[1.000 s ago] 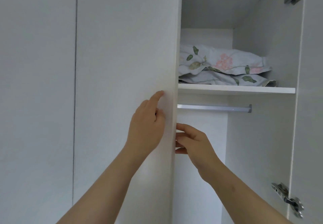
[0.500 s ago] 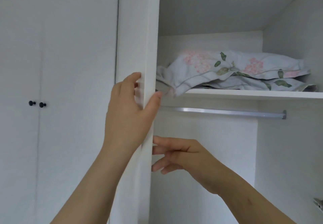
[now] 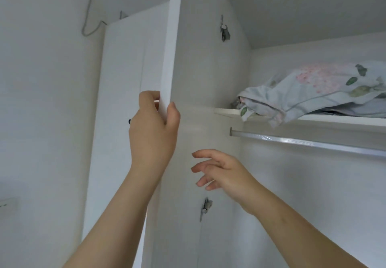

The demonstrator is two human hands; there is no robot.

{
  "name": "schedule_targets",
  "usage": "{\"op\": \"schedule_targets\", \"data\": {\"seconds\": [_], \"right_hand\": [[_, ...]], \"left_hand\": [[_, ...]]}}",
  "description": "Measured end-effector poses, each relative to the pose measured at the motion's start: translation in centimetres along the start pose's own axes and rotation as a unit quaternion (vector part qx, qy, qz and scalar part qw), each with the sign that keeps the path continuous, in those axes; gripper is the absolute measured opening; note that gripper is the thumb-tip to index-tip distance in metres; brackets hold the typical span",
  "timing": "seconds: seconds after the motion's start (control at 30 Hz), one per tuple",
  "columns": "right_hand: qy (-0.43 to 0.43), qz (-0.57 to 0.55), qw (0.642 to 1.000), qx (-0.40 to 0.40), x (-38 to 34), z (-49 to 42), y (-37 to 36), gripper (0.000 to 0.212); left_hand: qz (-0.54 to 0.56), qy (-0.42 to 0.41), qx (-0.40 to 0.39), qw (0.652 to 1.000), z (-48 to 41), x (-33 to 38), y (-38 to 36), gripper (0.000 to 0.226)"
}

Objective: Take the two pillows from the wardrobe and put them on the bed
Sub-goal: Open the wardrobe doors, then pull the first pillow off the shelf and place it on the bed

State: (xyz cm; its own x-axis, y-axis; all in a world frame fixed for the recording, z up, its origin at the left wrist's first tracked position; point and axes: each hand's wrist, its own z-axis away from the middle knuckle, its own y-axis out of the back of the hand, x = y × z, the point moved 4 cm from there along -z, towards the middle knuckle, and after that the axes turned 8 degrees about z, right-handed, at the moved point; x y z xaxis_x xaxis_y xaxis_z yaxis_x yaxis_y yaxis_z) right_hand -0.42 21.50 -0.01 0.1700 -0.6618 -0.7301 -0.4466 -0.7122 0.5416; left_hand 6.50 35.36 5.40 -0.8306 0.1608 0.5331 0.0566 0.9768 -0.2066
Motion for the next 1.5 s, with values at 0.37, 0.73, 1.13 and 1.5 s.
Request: {"op": "schedule_targets", "data": {"seconds": [0.37,0.73,1.13,1.5], "right_hand": [[0.012,-0.034,0.999,-0.03,-1.4,-3.3,-4.6,0.028],[0.013,-0.043,0.999,0.005,-2.2,-4.9,-4.8,0.022],[-0.041,0.007,0.981,0.192,0.2,-0.6,7.2,0.018],[-0.094,0.142,0.923,0.346,2.4,7.6,21.7,0.012]], "left_hand": [[-0.035,0.052,0.106,0.992,-4.0,-6.1,4.8,0.026],[-0.066,-0.078,0.118,0.988,-3.0,-5.7,4.0,0.03],[0.056,-0.14,-0.062,0.987,0.5,-0.3,-7.7,0.021],[0.084,-0.097,-0.288,0.949,6.4,5.6,-23.9,0.016]]}}
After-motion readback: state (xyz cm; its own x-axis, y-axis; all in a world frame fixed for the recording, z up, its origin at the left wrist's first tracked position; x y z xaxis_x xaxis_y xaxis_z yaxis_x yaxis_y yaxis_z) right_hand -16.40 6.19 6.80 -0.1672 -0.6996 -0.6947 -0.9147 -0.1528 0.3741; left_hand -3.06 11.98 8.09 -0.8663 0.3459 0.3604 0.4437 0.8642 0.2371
